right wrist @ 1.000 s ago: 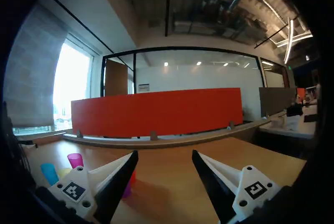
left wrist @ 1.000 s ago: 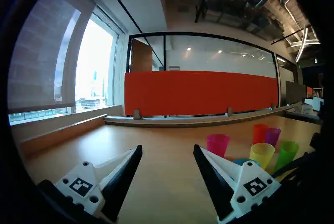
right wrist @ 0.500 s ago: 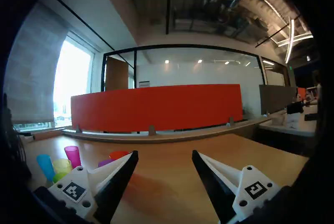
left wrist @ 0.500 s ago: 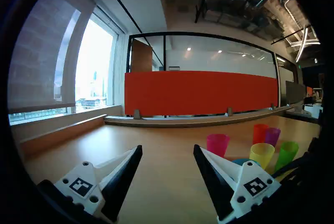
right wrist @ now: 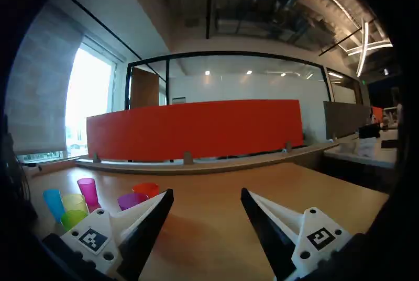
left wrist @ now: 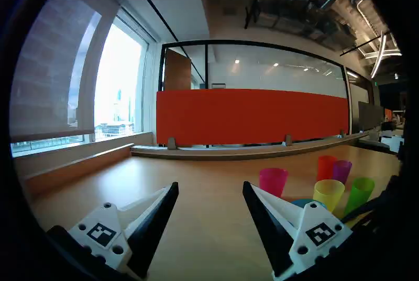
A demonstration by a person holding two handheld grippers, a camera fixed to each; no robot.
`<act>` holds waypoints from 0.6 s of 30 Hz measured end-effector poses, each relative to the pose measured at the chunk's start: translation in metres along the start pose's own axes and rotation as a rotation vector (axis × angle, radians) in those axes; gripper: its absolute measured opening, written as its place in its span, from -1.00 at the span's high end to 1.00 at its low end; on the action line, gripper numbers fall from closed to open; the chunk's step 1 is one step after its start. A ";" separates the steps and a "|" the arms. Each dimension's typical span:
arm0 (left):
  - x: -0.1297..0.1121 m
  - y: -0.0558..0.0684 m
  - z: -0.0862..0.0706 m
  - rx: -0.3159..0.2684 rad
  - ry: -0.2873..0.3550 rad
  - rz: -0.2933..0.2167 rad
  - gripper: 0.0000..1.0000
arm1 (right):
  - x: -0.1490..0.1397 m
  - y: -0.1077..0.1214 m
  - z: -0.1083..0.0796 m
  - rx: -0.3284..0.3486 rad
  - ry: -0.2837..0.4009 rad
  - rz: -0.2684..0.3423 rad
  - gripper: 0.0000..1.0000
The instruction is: Pour water
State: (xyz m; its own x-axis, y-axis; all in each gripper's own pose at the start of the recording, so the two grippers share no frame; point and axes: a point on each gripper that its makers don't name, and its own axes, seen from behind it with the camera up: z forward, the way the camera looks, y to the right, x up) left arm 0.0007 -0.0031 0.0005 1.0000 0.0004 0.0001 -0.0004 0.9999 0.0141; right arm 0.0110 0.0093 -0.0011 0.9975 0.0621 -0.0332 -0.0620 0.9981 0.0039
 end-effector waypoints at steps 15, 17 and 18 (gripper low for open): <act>0.000 0.000 0.000 0.000 0.000 0.000 -0.81 | -0.010 -0.007 0.001 -0.004 -0.032 -0.052 -0.99; 0.000 0.000 0.000 0.000 0.000 0.000 -0.81 | -0.010 -0.007 0.001 -0.005 -0.032 -0.057 -0.99; 0.000 0.000 0.000 0.000 0.000 0.000 -0.81 | -0.010 -0.008 0.001 -0.005 -0.032 -0.059 -0.99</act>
State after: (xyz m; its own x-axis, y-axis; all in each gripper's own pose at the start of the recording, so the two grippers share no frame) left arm 0.0007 -0.0032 0.0008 1.0000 0.0004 0.0000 -0.0004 0.9999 0.0141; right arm 0.0012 0.0008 0.0002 1.0000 0.0036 -0.0008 -0.0036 1.0000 -0.0024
